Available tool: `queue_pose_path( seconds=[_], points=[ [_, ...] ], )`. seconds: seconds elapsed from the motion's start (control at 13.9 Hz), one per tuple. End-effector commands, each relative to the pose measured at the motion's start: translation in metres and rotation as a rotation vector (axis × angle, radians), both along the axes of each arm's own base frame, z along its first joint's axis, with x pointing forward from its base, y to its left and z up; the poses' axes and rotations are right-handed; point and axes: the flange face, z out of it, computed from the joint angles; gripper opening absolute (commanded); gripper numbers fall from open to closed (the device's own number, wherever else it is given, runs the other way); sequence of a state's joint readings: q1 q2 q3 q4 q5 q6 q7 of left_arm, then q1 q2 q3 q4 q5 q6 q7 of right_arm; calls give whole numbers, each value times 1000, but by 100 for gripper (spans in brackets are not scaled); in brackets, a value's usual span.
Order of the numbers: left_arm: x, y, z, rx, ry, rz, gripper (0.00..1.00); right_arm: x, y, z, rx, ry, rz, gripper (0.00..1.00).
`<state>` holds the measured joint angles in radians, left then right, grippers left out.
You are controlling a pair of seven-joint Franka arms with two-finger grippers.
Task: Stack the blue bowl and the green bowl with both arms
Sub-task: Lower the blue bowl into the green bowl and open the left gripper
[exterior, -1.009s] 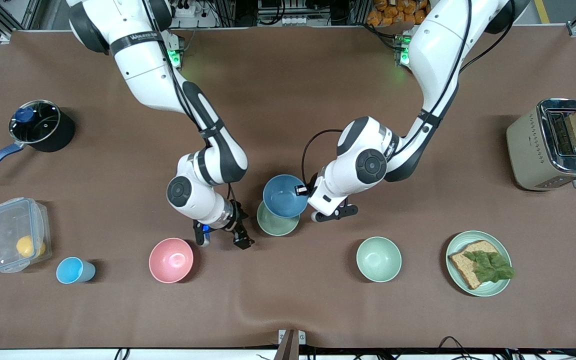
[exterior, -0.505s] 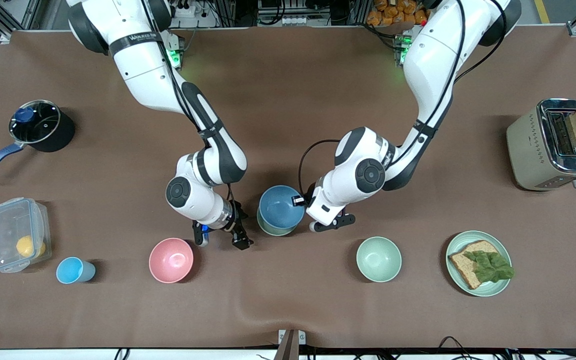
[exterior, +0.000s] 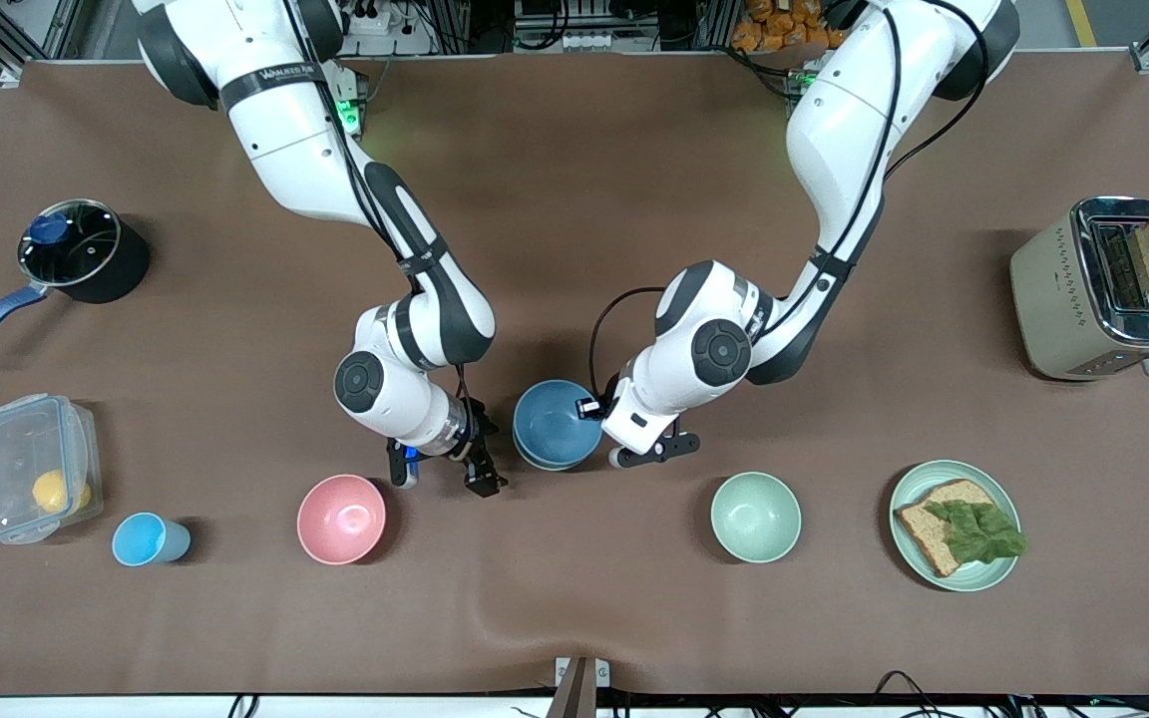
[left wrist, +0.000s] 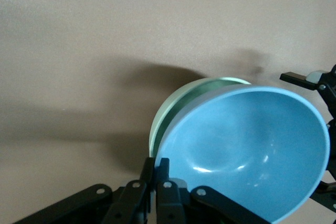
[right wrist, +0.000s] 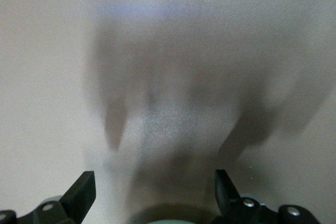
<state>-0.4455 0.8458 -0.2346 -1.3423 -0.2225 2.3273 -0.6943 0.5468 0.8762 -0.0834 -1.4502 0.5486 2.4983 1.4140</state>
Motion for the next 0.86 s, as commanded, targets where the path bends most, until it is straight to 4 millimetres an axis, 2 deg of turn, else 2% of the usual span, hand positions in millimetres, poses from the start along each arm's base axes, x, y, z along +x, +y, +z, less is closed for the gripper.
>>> queue_pose_path(
  seconds=[0.0, 0.43, 0.79],
  points=[
    [5, -6, -1, -1, -28, 0, 0, 4, 4, -2, 19, 1, -25, 100],
    [1, -11, -13, -2, -30, 2, 0, 5, 5, -1, 20, 1, -24, 100],
    [1, -11, -16, -1, -33, 1, 0, 15, 1, 16, 33, -17, -31, 100]
  ],
)
